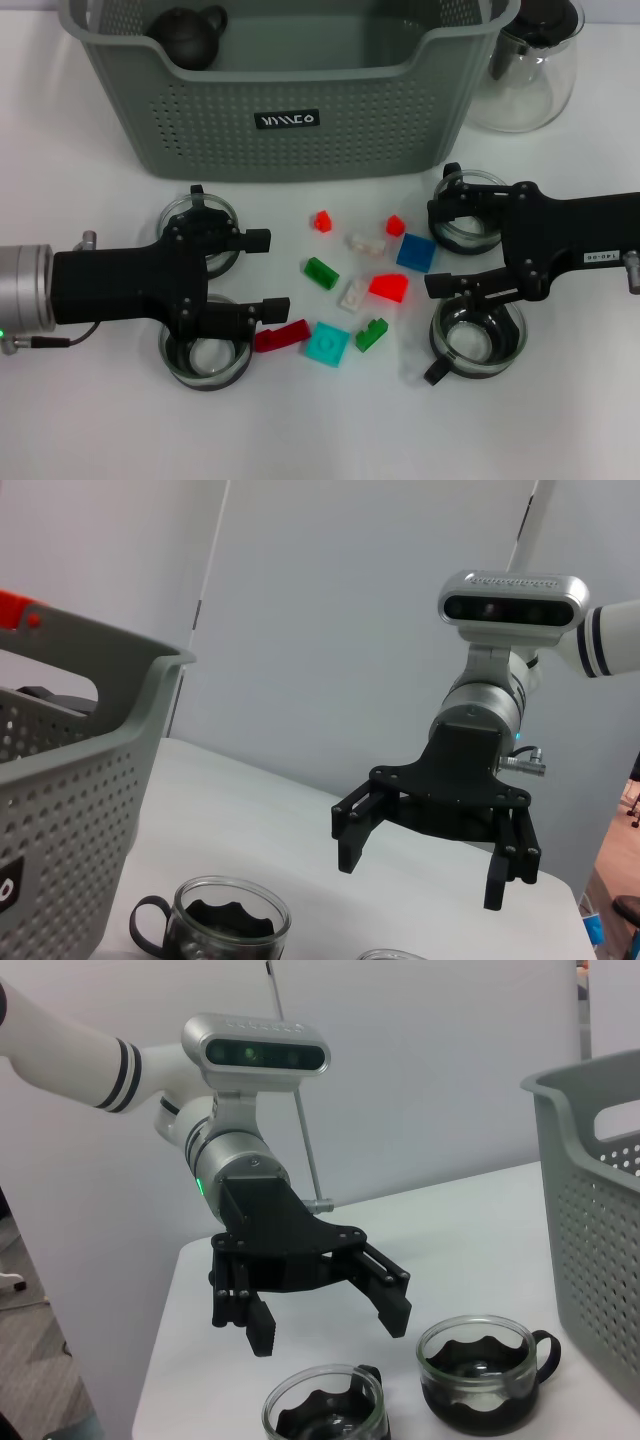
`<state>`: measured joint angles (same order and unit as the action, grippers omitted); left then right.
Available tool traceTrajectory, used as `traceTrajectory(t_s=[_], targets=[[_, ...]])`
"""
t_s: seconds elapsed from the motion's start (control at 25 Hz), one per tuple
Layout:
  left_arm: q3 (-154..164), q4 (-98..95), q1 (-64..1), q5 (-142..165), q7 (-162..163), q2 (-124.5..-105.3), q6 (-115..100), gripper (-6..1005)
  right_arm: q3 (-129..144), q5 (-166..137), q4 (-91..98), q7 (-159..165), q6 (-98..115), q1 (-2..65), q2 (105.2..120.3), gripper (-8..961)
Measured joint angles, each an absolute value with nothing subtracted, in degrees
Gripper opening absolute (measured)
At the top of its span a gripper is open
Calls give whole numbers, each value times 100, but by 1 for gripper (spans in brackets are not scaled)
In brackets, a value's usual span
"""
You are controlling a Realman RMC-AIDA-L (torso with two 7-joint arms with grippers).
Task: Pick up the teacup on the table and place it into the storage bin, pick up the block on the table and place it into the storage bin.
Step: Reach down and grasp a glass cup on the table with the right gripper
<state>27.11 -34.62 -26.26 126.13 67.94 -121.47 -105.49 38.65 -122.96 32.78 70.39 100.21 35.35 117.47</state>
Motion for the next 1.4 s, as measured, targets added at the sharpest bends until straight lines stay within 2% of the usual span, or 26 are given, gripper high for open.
traceTrajectory(t_s=[0.64,1.04,1.4], targets=[[2933,-3463,-2699,12612,6794,-12155,-10450,889,4006,-12337,3278,7031,9910,3579,11747,945],[2936,-3463,-2717,12597,6869,-12164,-10361,889,4063,-12416,3573,7091,10154,3508,11657,944],[2936,-3463,-2765,12594,7028,-12246,-10314,889,4104,-13074,5148,7779,11149,3455,11756,943]])
